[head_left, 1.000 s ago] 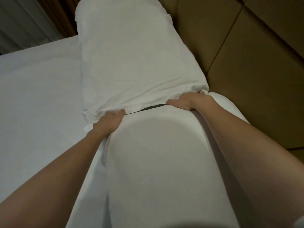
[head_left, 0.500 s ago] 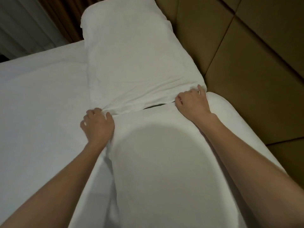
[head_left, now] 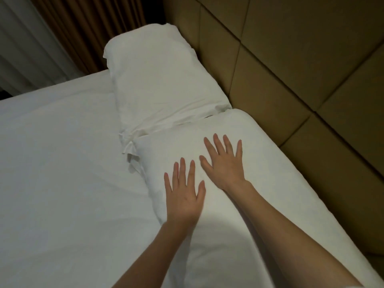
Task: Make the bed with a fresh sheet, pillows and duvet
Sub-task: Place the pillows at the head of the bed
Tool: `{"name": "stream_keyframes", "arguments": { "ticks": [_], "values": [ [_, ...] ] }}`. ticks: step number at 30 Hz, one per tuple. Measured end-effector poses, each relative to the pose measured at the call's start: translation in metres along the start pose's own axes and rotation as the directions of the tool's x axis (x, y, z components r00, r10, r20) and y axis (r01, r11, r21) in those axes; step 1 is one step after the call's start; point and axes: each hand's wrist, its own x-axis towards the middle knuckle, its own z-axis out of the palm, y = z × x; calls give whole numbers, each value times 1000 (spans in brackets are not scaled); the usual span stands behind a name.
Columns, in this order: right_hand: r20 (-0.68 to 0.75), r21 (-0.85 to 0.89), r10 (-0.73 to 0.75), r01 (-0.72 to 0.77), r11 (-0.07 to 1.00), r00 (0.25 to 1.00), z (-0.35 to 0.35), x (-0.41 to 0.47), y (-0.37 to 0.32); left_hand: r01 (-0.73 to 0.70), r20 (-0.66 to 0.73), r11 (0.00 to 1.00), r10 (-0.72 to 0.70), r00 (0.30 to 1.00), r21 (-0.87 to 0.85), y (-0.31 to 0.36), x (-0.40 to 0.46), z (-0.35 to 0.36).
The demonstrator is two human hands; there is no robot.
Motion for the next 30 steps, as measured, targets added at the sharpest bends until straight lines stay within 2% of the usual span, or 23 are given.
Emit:
{"name": "stream_keyframes", "arguments": {
  "ticks": [4, 11, 15, 18, 21, 23, 26, 28, 30],
  "values": [
    [-52, -74, -33, 29, 997, 998, 15, -72, 4, -68, 53, 997, 67, 996, 29, 11, -76, 7],
    [-98, -142, 31, -45, 989, 995, 34, -208, 13, -135, 187, 990, 141, 972, -45, 20, -204, 8],
    [-132, -121, 58, -75, 990, 989, 45, -292, 10, -184, 254, 966, 227, 940, -183, 17, -264, 3],
    [-116, -128, 53, -68, 990, 992, 64, -356, -2, -210, 366, 962, 261, 893, -174, 4, -300, -1],
    [-31, -134, 79, -82, 988, 996, 85, -407, -18, -306, 409, 949, 310, 858, -78, -12, -331, -3],
    [39, -148, 55, -48, 988, 998, 100, -435, -31, -287, 542, 956, 270, 796, -56, -27, -352, -7],
    [162, -135, 3, 19, 991, 987, 117, -475, -49, -255, 635, 967, 198, 747, -3, -47, -385, -13],
    [310, -124, -26, 67, 990, 950, 122, -498, -65, -202, 675, 979, 144, 723, 8, -61, -406, -15],
    [480, -108, -55, 122, 987, 875, 114, -514, -86, -161, 682, 987, 110, 723, 11, -75, -424, -17]
  ]
}}
